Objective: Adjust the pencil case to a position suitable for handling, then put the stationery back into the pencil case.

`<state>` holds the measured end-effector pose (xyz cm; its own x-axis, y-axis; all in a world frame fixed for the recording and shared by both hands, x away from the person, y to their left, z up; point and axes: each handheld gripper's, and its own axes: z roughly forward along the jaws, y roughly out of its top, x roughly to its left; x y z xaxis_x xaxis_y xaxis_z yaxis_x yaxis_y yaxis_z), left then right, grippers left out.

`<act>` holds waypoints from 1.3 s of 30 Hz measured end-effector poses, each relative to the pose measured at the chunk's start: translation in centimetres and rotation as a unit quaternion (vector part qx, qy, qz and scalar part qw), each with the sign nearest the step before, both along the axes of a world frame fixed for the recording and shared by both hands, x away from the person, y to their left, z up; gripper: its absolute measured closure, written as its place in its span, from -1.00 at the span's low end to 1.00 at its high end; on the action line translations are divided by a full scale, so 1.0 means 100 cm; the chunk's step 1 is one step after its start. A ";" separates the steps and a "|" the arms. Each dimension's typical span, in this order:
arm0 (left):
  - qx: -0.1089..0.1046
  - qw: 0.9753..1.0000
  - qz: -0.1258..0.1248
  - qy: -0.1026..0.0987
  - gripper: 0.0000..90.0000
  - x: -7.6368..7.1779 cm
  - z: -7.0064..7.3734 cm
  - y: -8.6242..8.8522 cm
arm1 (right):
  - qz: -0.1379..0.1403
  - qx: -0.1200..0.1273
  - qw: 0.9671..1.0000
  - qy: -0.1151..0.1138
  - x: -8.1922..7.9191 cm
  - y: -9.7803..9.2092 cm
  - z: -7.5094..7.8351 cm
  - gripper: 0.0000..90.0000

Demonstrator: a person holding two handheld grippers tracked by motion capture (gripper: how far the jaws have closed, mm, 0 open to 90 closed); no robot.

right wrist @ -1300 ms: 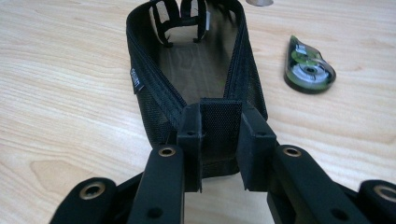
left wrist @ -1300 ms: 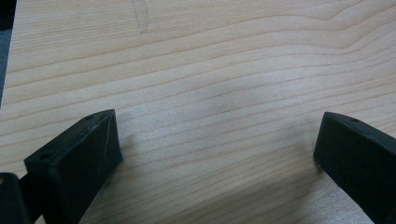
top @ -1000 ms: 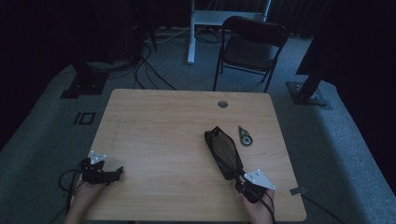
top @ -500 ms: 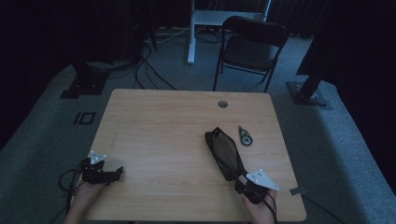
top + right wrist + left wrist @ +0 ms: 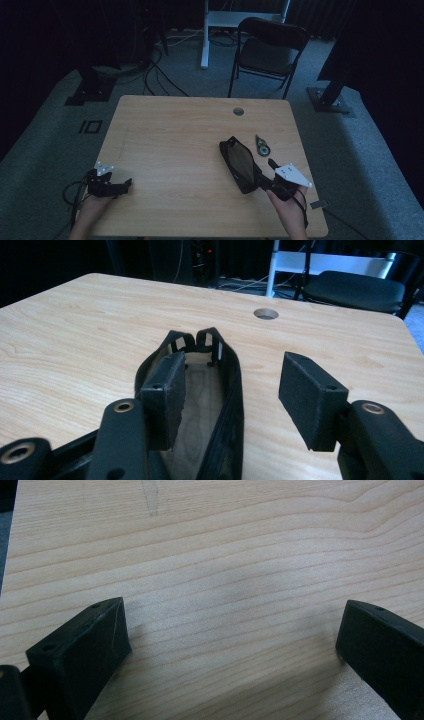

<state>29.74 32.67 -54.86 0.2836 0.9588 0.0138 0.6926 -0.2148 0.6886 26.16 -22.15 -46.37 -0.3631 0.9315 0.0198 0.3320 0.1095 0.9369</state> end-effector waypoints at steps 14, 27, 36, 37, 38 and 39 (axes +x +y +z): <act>-0.001 1.000 0.001 -0.001 -0.98 0.000 0.000 0.000 | -0.011 0.014 1.000 0.012 0.057 -0.022 -0.006 -0.31; -0.001 1.000 0.001 0.000 -0.98 0.000 0.000 0.000 | -0.044 0.003 0.998 0.039 0.110 -0.042 -0.034 -0.52; -0.001 1.000 0.000 0.000 -0.98 0.000 0.000 0.000 | -0.020 -0.033 0.995 0.097 0.141 -0.037 -0.053 -0.61; -0.001 1.000 0.000 0.000 -0.98 0.000 0.000 0.000 | -0.019 -0.037 0.994 0.103 0.145 -0.036 -0.055 -0.61; -0.001 1.000 0.000 0.000 -0.98 0.000 0.000 0.000 | -0.017 -0.041 0.993 0.106 0.148 -0.036 -0.057 -0.61; -0.001 1.000 0.001 0.000 -0.98 0.000 0.000 0.000 | -0.020 -0.046 0.992 0.116 0.155 -0.035 -0.060 -0.61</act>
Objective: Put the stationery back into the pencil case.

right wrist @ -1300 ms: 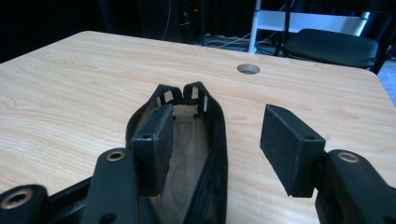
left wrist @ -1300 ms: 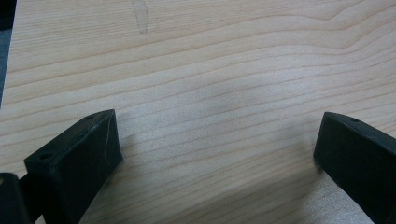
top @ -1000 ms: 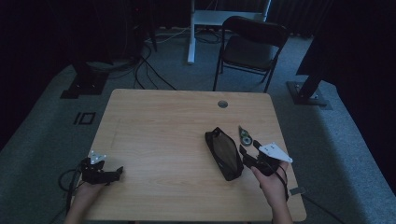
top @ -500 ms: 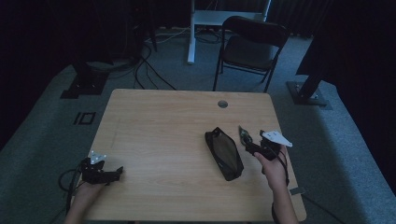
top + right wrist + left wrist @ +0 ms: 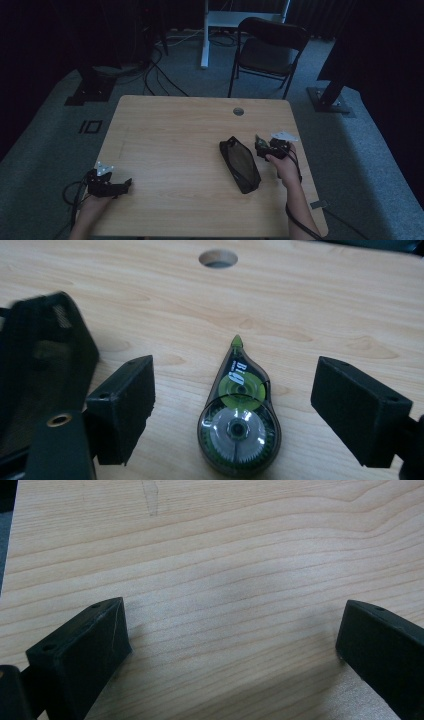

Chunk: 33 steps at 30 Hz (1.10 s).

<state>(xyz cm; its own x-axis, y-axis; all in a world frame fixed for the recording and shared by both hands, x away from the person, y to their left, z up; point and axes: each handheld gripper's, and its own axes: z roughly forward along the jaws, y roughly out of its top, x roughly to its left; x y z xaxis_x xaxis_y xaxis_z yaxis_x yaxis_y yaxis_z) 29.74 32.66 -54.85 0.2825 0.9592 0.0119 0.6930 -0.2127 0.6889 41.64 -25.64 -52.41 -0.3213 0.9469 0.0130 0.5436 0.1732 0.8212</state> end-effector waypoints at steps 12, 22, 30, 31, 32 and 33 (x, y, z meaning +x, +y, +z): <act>0.000 1.000 0.000 0.000 -0.98 0.000 0.000 0.000 | 0.004 -0.021 0.999 0.038 0.020 0.001 -0.017 -0.55; 0.000 1.000 0.000 0.000 -0.98 0.000 0.000 0.000 | -0.002 -0.024 0.998 0.051 0.025 0.000 -0.025 -0.32; 0.000 1.000 0.000 0.000 -0.98 0.000 0.000 0.000 | -0.012 -0.020 0.998 0.055 0.027 0.004 -0.024 0.02; 0.000 1.000 0.000 0.000 -0.98 0.000 0.000 0.000 | -0.015 -0.020 0.998 0.054 0.027 0.005 -0.024 0.03; 0.000 1.000 0.000 0.000 -0.98 0.000 0.000 0.000 | -0.015 -0.020 0.998 0.054 0.027 0.005 -0.024 0.03; 0.000 1.000 0.000 0.000 -0.98 0.000 0.000 0.000 | -0.015 -0.020 0.998 0.055 0.026 0.005 -0.024 0.04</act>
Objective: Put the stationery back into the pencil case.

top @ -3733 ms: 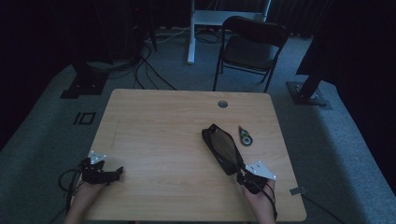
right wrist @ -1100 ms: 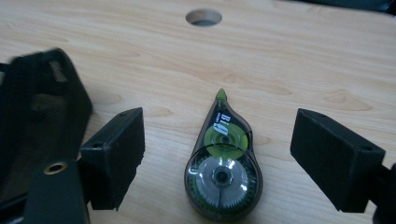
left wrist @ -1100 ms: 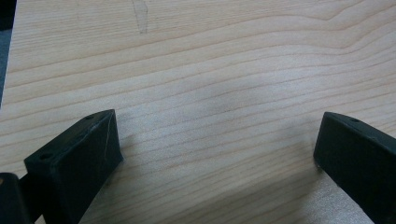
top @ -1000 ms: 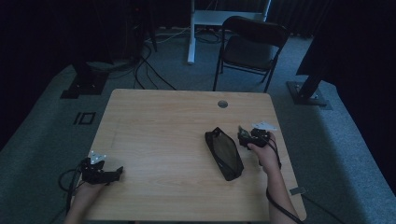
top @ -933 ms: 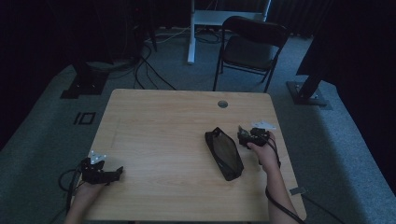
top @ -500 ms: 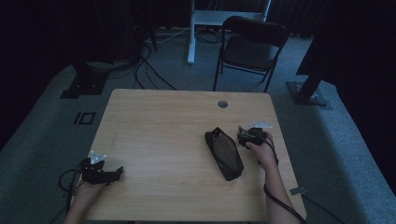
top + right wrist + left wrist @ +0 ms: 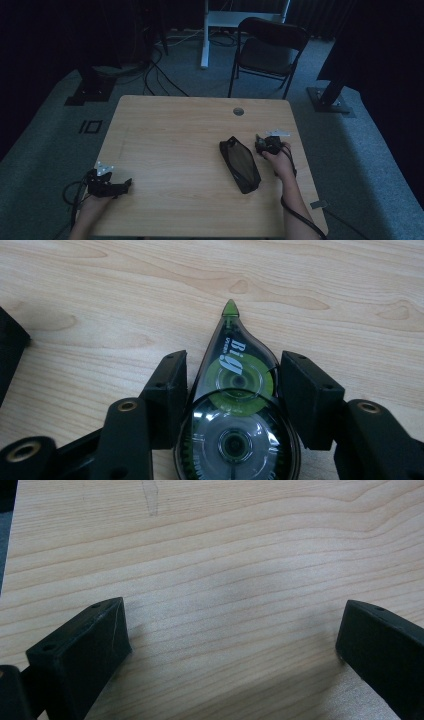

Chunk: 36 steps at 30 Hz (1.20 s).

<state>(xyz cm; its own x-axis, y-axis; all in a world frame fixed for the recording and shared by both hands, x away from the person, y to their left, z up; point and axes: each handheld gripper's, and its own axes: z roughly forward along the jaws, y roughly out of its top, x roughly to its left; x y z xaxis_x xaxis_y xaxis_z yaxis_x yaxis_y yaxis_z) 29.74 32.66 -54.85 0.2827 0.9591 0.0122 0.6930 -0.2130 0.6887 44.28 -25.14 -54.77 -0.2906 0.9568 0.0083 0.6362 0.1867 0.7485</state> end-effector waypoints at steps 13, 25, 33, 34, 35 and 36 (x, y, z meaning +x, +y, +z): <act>0.000 1.000 0.000 0.000 -0.98 0.000 0.000 0.000 | 0.009 -0.004 1.000 0.017 -0.008 0.000 0.016 0.10; 0.000 1.000 0.000 0.000 -0.98 0.000 0.000 0.000 | -0.002 0.008 1.000 -0.016 -0.017 -0.004 0.049 0.10; 0.000 1.000 0.000 0.000 -0.98 0.000 0.000 0.000 | 0.001 0.008 1.000 -0.030 -0.026 -0.003 0.063 0.11; 0.000 1.000 0.000 0.000 -0.98 0.000 0.000 0.000 | -0.001 0.014 0.999 -0.031 -0.028 -0.003 0.065 0.11; 0.000 1.000 0.000 0.000 -0.98 0.000 0.000 0.000 | 0.003 0.012 0.999 -0.029 -0.030 -0.003 0.068 0.11; 0.000 1.000 0.000 0.000 -0.98 0.000 0.000 0.000 | 0.003 0.009 0.999 -0.035 -0.032 -0.002 0.070 0.11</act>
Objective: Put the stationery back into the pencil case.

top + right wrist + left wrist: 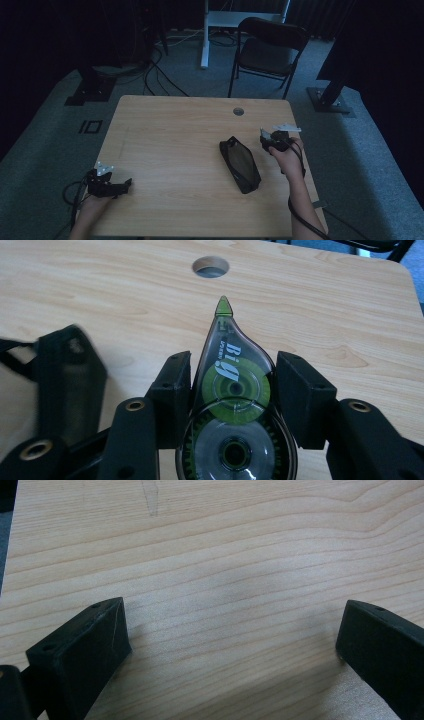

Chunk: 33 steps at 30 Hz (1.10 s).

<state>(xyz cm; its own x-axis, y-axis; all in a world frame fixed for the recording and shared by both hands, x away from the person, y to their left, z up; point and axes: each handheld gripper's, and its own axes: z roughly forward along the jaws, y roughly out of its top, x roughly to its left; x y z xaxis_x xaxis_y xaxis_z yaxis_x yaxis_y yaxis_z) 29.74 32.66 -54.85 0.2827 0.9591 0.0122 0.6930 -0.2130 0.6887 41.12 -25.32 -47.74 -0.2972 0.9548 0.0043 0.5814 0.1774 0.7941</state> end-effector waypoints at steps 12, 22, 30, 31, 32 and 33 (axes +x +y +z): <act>0.000 1.000 0.000 0.000 -0.98 0.000 0.000 0.000 | 0.029 0.019 0.999 -0.028 -0.027 0.021 0.035 0.11; -0.001 1.000 0.001 -0.001 -0.98 0.000 0.000 0.000 | 0.046 0.026 0.998 -0.035 -0.044 0.048 0.052 0.11; 0.000 1.000 0.001 0.000 -0.98 0.000 0.000 0.000 | 0.058 0.032 0.997 -0.028 -0.053 0.068 0.051 0.11; 0.000 1.000 0.000 0.000 -0.98 0.000 0.000 0.000 | 0.058 0.036 0.997 -0.024 -0.054 0.069 0.051 0.11; 0.000 1.000 0.000 0.000 -0.98 0.000 0.000 0.000 | 0.062 0.034 0.997 -0.021 -0.055 0.072 0.050 0.11; 0.000 1.000 0.000 0.000 -0.98 0.000 0.000 0.000 | 0.064 0.031 0.997 -0.018 -0.055 0.074 0.050 0.11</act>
